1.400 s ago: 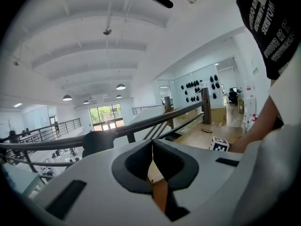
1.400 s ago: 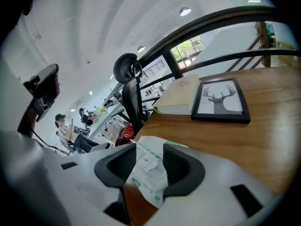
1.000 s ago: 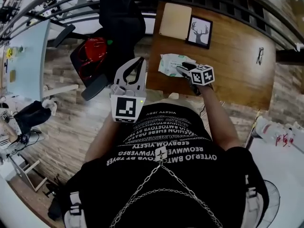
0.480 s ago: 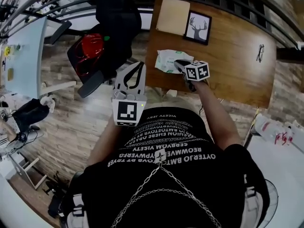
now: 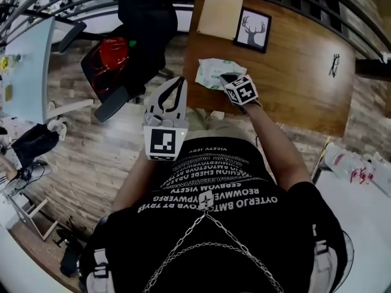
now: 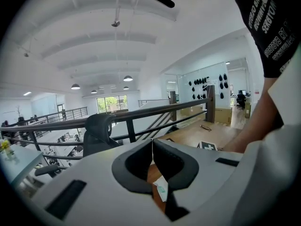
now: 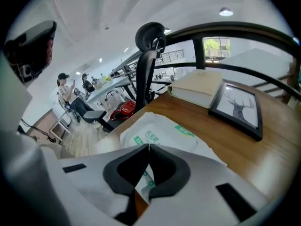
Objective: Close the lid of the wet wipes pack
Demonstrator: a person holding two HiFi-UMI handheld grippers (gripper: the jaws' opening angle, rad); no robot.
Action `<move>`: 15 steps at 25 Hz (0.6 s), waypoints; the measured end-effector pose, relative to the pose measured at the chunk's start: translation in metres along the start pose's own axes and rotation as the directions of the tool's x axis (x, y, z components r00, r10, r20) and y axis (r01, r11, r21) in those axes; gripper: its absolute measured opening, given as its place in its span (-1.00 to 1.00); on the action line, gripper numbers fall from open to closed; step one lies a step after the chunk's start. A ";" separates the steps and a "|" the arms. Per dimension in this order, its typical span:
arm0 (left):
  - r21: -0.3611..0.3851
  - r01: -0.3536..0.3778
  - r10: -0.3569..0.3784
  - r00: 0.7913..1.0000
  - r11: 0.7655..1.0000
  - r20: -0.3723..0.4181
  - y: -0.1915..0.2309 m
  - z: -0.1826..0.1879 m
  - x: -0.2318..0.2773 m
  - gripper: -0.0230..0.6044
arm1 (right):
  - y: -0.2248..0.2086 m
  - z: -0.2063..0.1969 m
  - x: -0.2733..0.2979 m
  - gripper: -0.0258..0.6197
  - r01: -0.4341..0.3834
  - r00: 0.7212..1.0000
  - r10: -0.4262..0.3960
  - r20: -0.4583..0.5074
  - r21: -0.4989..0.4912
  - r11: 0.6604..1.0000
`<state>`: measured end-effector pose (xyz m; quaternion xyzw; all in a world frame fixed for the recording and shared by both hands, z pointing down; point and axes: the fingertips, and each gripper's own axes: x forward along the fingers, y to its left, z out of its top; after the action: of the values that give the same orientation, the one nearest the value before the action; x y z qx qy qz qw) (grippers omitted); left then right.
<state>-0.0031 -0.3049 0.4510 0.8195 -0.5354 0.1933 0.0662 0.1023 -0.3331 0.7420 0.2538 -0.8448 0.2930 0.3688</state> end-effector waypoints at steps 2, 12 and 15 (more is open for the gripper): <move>-0.001 -0.001 0.001 1.000 1.000 -0.001 -0.001 -0.001 -0.001 -0.83 | 0.003 0.000 0.001 -0.87 0.036 0.999 -0.038 -0.017 -0.103 0.994; 0.022 -0.030 0.029 0.999 0.999 0.034 0.002 0.012 -0.016 -0.83 | 0.009 -0.003 0.004 -0.88 0.078 0.993 -0.101 -0.069 -0.280 0.957; 0.017 -0.038 0.037 0.998 0.999 0.058 0.005 0.022 -0.023 -0.83 | 0.014 0.010 -0.016 -0.88 0.088 0.996 -0.080 0.048 -0.186 0.979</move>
<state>-0.0106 -0.2948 0.4212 0.8151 -0.5505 0.1759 0.0396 0.0982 -0.3269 0.7196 0.2592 -0.8644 0.1909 0.3861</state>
